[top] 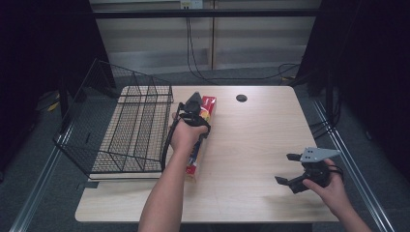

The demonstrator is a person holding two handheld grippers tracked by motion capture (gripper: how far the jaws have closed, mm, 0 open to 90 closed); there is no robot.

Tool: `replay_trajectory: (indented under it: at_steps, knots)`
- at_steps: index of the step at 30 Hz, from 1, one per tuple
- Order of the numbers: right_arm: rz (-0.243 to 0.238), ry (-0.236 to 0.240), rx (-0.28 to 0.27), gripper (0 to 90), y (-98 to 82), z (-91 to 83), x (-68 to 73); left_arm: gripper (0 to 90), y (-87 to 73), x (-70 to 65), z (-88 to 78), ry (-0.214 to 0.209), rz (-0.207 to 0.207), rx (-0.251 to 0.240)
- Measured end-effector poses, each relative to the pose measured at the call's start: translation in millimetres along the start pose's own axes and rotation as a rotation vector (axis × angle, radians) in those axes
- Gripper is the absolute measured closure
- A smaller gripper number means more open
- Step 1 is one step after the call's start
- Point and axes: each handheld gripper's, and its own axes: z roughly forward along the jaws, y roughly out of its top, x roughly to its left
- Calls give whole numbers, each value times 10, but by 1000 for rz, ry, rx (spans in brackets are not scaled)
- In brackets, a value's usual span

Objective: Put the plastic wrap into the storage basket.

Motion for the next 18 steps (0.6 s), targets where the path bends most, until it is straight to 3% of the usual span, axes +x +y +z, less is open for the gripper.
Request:
replay_trajectory:
  at_steps: [5, 18]
  knots:
    - [4, 3, -1, 36, -1, -2, -2, 447, 28, 31, -180, 6, 3, -3]
    - [3, -2, -6, 36, 2, -3, -6, 448, 89, 54, -411, 17, -6, -1]
